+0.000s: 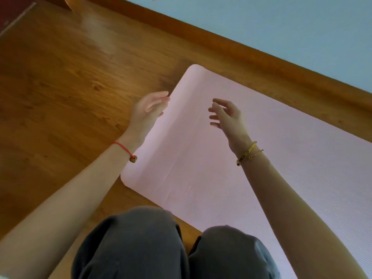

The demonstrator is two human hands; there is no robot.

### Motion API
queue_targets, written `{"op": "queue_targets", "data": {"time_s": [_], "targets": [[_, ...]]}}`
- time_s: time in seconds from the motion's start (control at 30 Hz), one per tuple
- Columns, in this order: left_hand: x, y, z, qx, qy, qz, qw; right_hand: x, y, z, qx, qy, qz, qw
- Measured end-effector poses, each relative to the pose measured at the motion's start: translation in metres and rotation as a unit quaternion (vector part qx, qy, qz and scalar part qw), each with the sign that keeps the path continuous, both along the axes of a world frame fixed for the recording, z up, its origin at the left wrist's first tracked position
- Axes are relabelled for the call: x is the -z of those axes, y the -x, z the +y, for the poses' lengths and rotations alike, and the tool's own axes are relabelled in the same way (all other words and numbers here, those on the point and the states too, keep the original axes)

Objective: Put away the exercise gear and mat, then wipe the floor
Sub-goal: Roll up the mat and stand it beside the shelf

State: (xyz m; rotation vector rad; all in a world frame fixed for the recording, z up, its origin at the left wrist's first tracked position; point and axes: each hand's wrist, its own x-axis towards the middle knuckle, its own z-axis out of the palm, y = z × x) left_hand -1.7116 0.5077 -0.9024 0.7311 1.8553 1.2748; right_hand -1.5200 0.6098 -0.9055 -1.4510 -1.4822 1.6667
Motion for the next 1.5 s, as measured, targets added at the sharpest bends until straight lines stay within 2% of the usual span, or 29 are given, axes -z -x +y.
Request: {"op": "queue_targets", "data": {"time_s": [0.07, 0.13, 0.23, 0.33, 0.47, 0.57, 0.7, 0.77, 0.83, 0.93, 1.0, 1.07, 1.13, 1.2, 1.33, 1.4, 1.5], "targets": [[0.038, 0.011, 0.002, 0.013, 0.033, 0.037, 0.999, 0.029, 0.007, 0.006, -0.012, 0.003, 0.006, 1.0], [0.075, 0.022, 0.001, 0.01, 0.106, 0.077, 0.991, 0.051, 0.014, 0.01, -0.023, 0.007, 0.008, 1.0], [0.12, 0.037, -0.006, 0.029, 0.268, 0.125, 0.955, 0.076, 0.018, 0.014, -0.029, 0.012, 0.003, 1.0], [0.143, 0.041, -0.016, 0.076, 0.34, 0.13, 0.928, 0.094, 0.018, 0.011, -0.044, 0.006, -0.013, 0.999], [0.145, 0.036, -0.021, 0.073, 0.289, 0.205, 0.932, 0.111, 0.013, 0.004, -0.063, 0.008, -0.025, 0.998], [0.14, 0.032, -0.017, 0.068, 0.224, 0.159, 0.959, 0.117, 0.013, 0.0, -0.075, 0.001, -0.035, 0.997], [0.143, 0.017, -0.012, 0.14, 0.185, 0.148, 0.961, 0.118, 0.013, -0.007, -0.099, -0.024, -0.047, 0.994], [0.148, 0.006, -0.011, 0.154, 0.183, 0.115, 0.964, 0.117, 0.013, -0.009, -0.101, -0.036, -0.054, 0.993], [0.151, -0.005, -0.011, 0.126, 0.202, 0.08, 0.968, 0.117, 0.013, -0.01, -0.105, -0.047, -0.061, 0.992], [0.15, -0.016, -0.01, 0.091, 0.261, 0.055, 0.96, 0.119, 0.013, -0.011, -0.128, -0.091, -0.078, 0.985], [0.152, -0.02, -0.01, 0.108, 0.284, 0.057, 0.951, 0.121, 0.014, -0.014, -0.16, -0.136, -0.103, 0.972], [0.156, -0.023, -0.01, 0.126, 0.276, 0.11, 0.946, 0.123, 0.014, -0.016, -0.189, -0.161, -0.137, 0.959], [0.161, -0.025, -0.011, 0.095, 0.25, 0.177, 0.947, 0.129, 0.013, -0.018, -0.211, -0.155, -0.17, 0.95], [0.161, -0.026, -0.015, 0.057, 0.22, 0.207, 0.951, 0.133, 0.013, -0.02, -0.238, -0.148, -0.198, 0.939], [0.156, -0.027, -0.03, 0.041, 0.159, 0.282, 0.945, 0.133, 0.028, -0.024, -0.261, -0.114, -0.186, 0.94], [0.151, -0.024, -0.037, 0.04, 0.132, 0.354, 0.925, 0.128, 0.04, -0.025, -0.259, -0.079, -0.146, 0.951], [0.141, -0.013, -0.044, 0.022, 0.119, 0.502, 0.856, 0.111, 0.059, -0.028, -0.253, -0.02, -0.064, 0.965]]}}
